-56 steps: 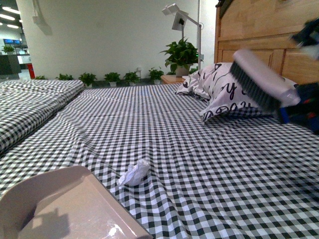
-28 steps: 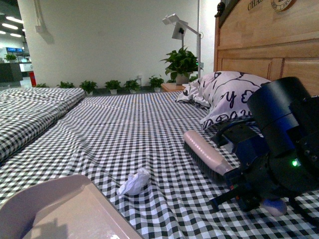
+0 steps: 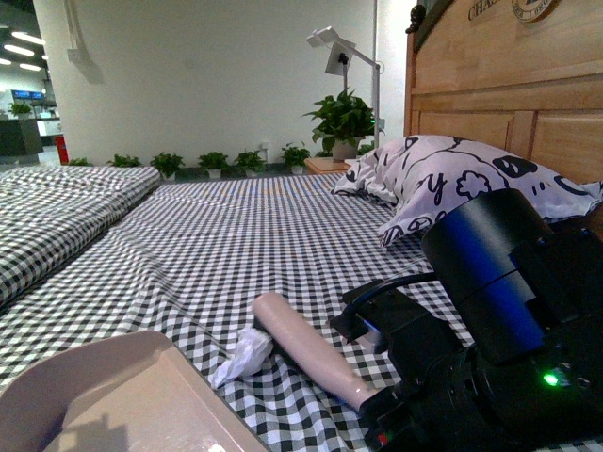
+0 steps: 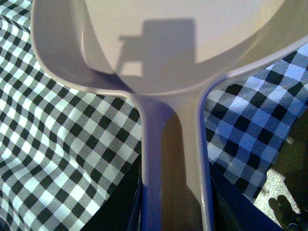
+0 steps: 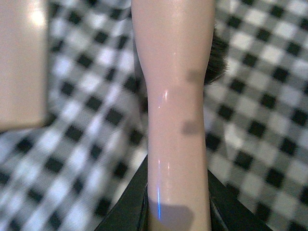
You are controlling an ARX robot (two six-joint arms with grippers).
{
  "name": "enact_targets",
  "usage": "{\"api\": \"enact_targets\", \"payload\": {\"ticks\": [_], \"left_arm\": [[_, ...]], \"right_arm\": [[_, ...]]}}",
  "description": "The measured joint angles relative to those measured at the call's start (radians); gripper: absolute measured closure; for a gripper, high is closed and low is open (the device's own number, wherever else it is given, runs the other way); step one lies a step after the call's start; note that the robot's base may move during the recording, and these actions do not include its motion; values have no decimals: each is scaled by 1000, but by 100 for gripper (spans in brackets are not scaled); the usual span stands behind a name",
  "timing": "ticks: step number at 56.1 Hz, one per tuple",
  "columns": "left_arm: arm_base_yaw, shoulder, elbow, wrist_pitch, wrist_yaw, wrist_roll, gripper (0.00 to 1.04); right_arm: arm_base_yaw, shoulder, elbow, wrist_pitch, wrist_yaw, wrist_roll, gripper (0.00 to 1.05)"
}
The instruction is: Clean up trash
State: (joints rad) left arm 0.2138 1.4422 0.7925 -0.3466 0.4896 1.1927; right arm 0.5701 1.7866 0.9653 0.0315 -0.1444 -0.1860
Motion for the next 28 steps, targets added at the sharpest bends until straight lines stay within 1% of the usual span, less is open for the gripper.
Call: {"api": "enact_targets", "payload": {"ticks": [1,3,4,6,7,12,18,28], "left_arm": [[0,0,0,0,0,0,77],[0,0,0,0,0,0,77],[0,0,0,0,0,0,77],[0,0,0,0,0,0,77],[0,0,0,0,0,0,77],[0,0,0,0,0,0,77],[0,0,0,0,0,0,77],[0,0,0,0,0,1,77]], "right_arm": [[3,-21,-10,-19,-49,-7,86],[6,-45,-19,-41,-81,-16,86],[7,-70,-26,-66,-136,-26,86],[7,-95,-32,-92,-175,-32,86],[8,-118,-36,-118,-210,-43,86],[2,-196,-44,-199,-275,-77,86],[-26,-250,-49,-236,-259,-109,86],[-104,-282,-74,-208,-203,-119,86]]}}
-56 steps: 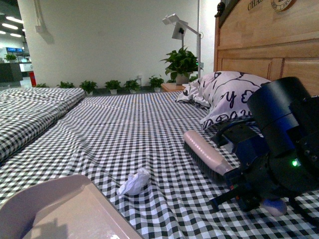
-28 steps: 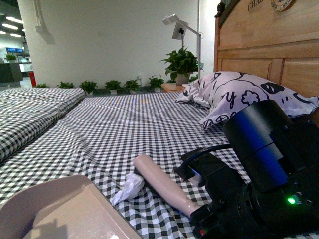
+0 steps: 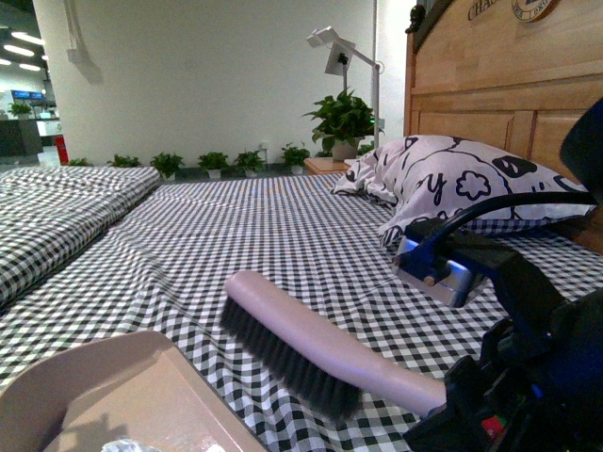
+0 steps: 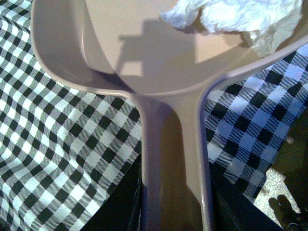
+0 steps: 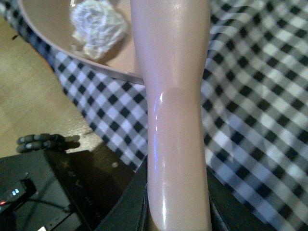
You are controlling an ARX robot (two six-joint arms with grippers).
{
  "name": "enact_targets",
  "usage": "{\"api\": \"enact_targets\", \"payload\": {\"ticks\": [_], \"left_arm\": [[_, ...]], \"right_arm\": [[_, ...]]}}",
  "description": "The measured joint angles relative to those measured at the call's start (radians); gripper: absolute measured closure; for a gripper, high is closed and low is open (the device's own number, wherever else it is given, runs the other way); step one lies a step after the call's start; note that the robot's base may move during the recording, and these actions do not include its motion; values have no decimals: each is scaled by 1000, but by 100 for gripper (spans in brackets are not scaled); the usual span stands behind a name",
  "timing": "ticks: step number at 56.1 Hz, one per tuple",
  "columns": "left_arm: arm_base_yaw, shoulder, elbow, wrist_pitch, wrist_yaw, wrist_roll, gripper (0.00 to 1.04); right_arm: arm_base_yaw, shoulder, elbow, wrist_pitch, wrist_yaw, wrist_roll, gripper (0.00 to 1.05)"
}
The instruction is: Clean up trash
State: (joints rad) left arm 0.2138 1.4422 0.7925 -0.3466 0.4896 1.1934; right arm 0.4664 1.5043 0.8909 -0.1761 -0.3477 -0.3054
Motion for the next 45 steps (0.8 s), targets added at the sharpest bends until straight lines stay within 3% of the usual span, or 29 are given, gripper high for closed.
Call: {"api": "enact_targets", "payload": {"ticks": [12,18,25,31,45], "left_arm": [[0,0,0,2,4,-3,77],[4,-28,-87,238,105,-119,77],[5,-89,-160,498,127,-332,77],[5,-191,-227,661,80,-503,77],[-39,-369,-304,808,-119,-661,77]], "right_arm": [[-84,-60,-16,101,-2,77,86],[-156,-118,-20,122,-14,119,86],[-275,-210,-31,144,-62,196,86],[-434,-320,-31,135,-130,269,86],[-682,-460,-23,107,-252,389,86]]}}
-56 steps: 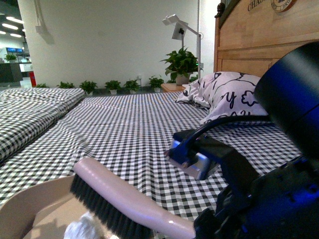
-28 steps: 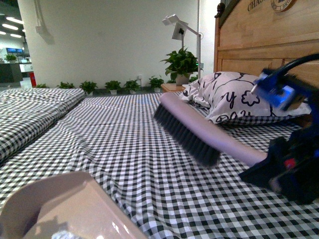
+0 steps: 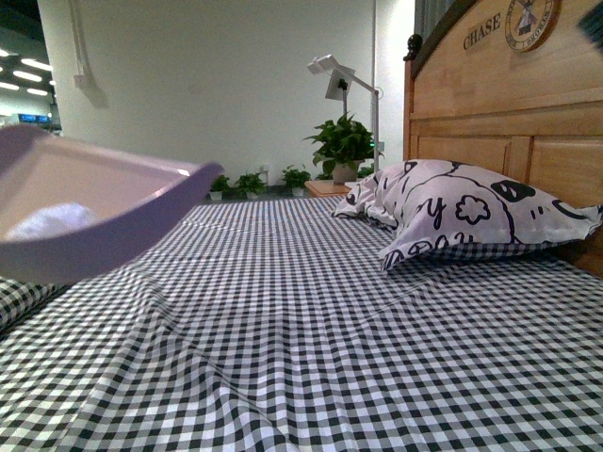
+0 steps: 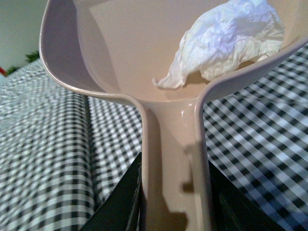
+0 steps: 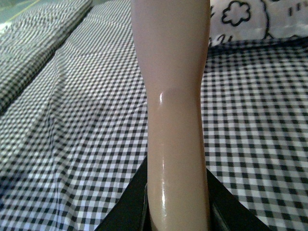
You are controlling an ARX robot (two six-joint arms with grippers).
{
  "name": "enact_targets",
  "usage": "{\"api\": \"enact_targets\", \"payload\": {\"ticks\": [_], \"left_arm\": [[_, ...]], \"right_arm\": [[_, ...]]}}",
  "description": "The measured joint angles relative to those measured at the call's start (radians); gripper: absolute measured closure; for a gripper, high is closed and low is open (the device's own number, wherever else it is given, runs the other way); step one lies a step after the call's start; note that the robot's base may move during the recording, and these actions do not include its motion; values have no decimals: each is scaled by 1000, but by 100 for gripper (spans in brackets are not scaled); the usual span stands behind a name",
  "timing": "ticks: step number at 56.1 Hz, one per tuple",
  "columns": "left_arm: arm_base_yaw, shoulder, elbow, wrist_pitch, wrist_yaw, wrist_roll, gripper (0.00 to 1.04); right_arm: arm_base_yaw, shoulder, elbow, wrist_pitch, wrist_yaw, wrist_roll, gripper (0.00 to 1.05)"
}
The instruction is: Clean up trash
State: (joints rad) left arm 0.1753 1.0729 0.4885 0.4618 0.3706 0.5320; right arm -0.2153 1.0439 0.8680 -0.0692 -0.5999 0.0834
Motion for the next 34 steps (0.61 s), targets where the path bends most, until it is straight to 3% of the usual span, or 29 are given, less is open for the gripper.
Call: {"api": "enact_targets", "payload": {"ticks": [8,17,23,34], "left_arm": [[-44,-130,-29,14,-129,-74,77],[-134,-282,-90,-48,-176,-89,77],[-190,-383,-122,-116,-191,-100,77],[-201,-510,-151,-200,-207,-119,77]], "right_arm": [[-109,-89,0,-21,-93,64,86],[-171,-175,0,-49,-180,121,86],[-181,-214,0,-72,-213,160,86],[-143,-299,-7,-101,-176,246,86]]}}
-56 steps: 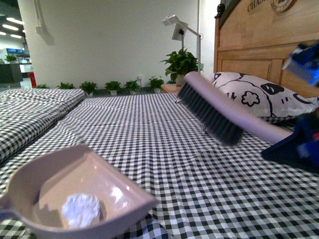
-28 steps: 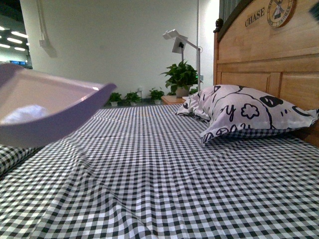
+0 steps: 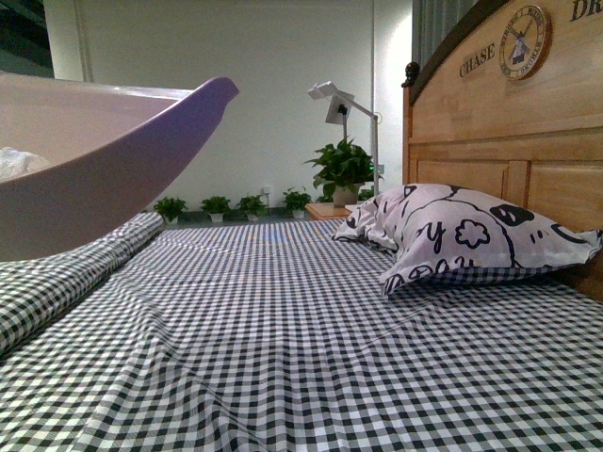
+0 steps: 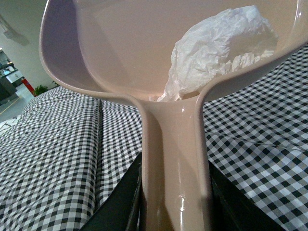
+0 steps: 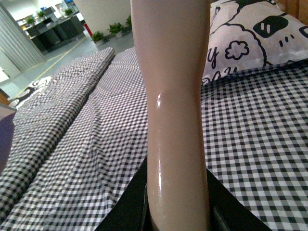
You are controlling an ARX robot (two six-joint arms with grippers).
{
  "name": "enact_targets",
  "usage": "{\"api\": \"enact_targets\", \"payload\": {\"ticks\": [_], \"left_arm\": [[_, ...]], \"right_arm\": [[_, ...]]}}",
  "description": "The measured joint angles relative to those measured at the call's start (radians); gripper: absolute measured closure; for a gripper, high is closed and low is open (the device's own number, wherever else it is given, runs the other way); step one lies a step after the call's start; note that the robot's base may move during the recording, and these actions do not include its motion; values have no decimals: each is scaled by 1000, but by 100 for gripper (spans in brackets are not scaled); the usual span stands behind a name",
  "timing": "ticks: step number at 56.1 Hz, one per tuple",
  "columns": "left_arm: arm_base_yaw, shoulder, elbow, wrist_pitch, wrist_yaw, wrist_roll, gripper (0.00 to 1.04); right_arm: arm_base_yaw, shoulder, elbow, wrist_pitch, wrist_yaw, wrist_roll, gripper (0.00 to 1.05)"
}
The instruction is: Clean up trash
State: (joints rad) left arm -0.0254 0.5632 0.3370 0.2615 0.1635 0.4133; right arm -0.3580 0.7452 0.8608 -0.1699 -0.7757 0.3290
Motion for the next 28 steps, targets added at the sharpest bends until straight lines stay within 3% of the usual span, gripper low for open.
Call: {"api": "enact_targets", "payload": {"ticks": [15,28], "left_arm": [[8,-111,-22,-66,-23,-43,77],[-7,-200,-25,-136,-68,-96,77]], "right_arm": [[97,-122,-8,-25,100,132,86],[117,-204,-8,-72,108,199,86]]}}
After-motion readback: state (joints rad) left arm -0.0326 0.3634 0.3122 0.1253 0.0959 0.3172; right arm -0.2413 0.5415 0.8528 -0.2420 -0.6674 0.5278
